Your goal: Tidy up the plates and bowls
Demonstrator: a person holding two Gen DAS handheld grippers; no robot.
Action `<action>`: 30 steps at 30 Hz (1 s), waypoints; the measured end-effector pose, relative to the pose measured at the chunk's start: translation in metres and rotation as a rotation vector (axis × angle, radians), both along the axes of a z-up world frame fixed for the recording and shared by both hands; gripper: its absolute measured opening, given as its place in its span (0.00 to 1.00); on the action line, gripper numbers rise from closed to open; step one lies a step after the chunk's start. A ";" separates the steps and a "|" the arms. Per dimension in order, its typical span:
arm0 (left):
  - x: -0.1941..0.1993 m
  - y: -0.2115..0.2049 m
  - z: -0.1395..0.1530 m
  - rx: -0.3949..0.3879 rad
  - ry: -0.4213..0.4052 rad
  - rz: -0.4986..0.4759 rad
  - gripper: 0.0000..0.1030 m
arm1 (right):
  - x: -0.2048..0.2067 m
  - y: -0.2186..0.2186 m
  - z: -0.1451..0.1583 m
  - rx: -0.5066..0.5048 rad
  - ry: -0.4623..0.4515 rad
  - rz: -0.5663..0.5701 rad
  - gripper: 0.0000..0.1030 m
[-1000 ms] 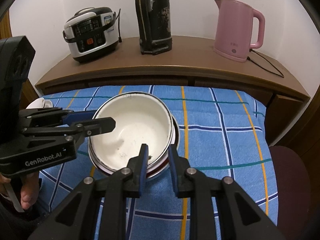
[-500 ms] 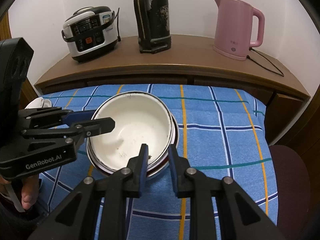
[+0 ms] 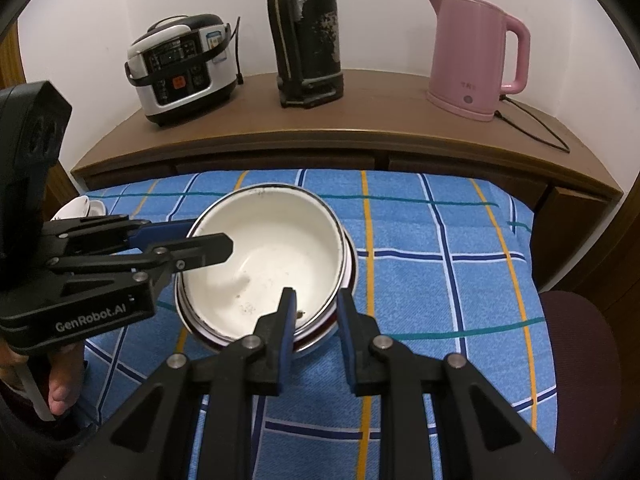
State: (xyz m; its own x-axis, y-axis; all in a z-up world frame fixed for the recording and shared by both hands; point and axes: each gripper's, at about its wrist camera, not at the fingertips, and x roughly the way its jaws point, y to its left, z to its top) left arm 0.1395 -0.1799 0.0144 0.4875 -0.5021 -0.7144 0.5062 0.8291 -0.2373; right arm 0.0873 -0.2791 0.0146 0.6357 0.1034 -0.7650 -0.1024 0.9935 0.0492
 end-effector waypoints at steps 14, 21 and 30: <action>-0.002 -0.001 0.003 -0.014 -0.008 -0.009 0.41 | -0.006 -0.005 0.004 0.028 -0.035 0.004 0.31; -0.010 0.009 0.017 -0.015 -0.109 0.044 0.68 | -0.007 -0.011 0.002 0.029 -0.037 -0.014 0.39; 0.000 0.009 0.000 -0.018 -0.026 0.048 0.78 | -0.010 -0.021 0.005 0.090 -0.059 -0.051 0.43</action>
State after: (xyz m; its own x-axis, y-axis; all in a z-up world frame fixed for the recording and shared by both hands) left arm 0.1394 -0.1711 0.0140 0.5298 -0.4902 -0.6921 0.4720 0.8484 -0.2395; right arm 0.0778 -0.3002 0.0193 0.6857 0.1361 -0.7150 -0.0570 0.9894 0.1338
